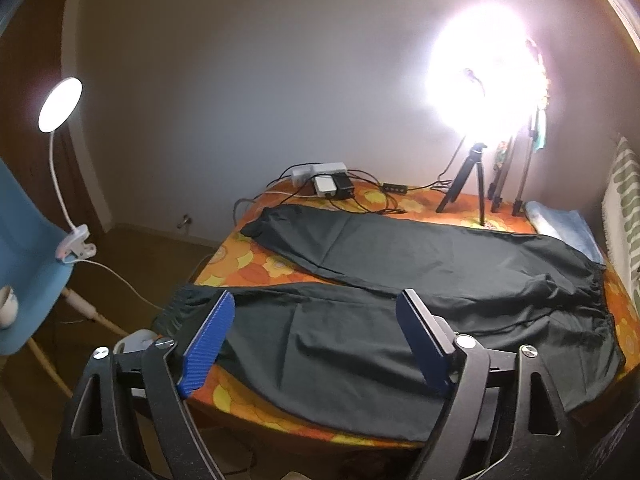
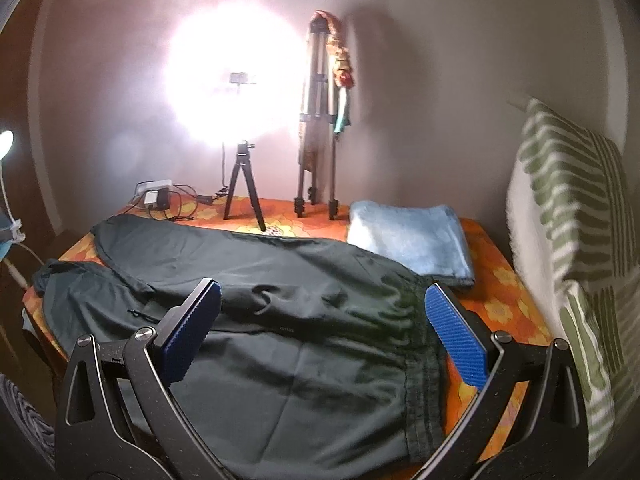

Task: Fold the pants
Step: 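Move the left tool to the waistband while the right tool reaches the trouser leg, then close the left tool on the waistband while the right tool grasps the leg fabric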

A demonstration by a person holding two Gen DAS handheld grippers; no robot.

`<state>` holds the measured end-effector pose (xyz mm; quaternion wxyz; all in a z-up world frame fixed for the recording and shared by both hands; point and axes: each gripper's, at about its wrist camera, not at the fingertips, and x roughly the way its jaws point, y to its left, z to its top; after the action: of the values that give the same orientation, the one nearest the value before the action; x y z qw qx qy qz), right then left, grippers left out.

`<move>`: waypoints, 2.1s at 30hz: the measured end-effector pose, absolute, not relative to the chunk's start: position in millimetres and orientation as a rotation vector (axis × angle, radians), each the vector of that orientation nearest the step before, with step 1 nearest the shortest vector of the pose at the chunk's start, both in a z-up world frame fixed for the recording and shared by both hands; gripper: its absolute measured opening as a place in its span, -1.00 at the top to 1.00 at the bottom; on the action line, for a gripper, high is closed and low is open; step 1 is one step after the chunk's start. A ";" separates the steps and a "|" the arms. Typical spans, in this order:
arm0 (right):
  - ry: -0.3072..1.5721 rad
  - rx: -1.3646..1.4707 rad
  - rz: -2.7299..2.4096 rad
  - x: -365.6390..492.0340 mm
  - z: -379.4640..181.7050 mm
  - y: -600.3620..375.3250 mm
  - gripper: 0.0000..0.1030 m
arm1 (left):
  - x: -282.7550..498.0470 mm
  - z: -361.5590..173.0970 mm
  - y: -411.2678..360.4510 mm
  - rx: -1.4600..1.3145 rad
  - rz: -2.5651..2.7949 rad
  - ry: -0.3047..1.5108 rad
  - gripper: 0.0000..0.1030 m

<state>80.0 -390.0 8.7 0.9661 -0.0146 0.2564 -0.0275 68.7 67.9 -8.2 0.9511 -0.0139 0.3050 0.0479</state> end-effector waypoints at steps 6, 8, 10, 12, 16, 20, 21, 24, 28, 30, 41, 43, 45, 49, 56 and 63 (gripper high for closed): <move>0.564 -0.041 0.005 129.9 6.2 -387.2 -1.00 | 109.4 0.2 86.8 -0.034 0.110 0.662 -0.56; 0.587 -0.035 0.026 147.1 3.6 -386.7 -1.00 | 124.1 4.8 95.3 -0.047 0.108 0.677 -0.54; 0.612 -0.034 0.051 164.9 1.0 -385.4 -1.00 | 137.1 9.0 103.8 -0.062 0.111 0.687 -0.53; 0.630 -0.042 0.072 184.5 -2.0 -383.1 -1.00 | 154.5 15.8 112.4 -0.064 0.121 0.696 -0.53; 0.650 -0.069 0.101 214.4 -7.6 -376.6 -1.00 | 186.1 25.7 123.7 -0.050 0.140 0.714 -0.53; 0.685 -0.102 0.148 248.9 -17.8 -366.9 -1.00 | 221.5 25.1 136.5 -0.063 0.156 0.729 -0.53; 0.695 -0.108 0.158 256.0 -20.4 -365.0 -1.00 | 227.9 23.0 137.7 -0.065 0.155 0.737 -0.53; 0.727 -0.137 0.182 281.6 -31.4 -357.2 -1.00 | 257.1 8.8 145.5 -0.081 0.160 0.778 -0.53; 0.777 -0.177 0.215 313.0 -49.2 -347.7 -0.98 | 294.8 -15.7 158.7 -0.101 0.192 0.832 -0.53; 0.802 -0.193 0.225 326.0 -58.1 -345.6 -0.97 | 311.6 -27.3 162.3 -0.100 0.180 0.866 -0.53; 0.922 -0.193 0.246 401.1 -112.7 -347.8 -0.85 | 380.3 -89.8 175.5 -0.147 0.175 1.025 -0.39; 0.933 -0.188 0.255 412.1 -119.6 -348.6 -0.85 | 393.6 -101.2 171.0 -0.148 0.172 1.042 -0.39; 0.941 -0.189 0.263 418.3 -124.5 -348.3 -0.85 | 406.2 -110.5 167.3 -0.152 0.169 1.055 -0.39; 0.960 -0.197 0.276 428.2 -135.0 -351.7 -0.85 | 433.0 -125.7 167.7 -0.171 0.184 1.063 -0.39; 1.015 -0.150 0.315 449.5 -153.1 -362.7 -0.85 | 465.4 -156.3 171.6 -0.153 0.245 1.093 -0.39; 1.042 -0.140 0.379 458.5 -162.6 -358.8 -0.85 | 471.6 -176.4 174.4 -0.149 0.258 1.114 -0.39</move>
<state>458.5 -358.8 -162.6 0.8480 -0.0666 0.4941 0.1799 471.6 174.4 -176.4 0.8385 -0.0705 0.5265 0.1218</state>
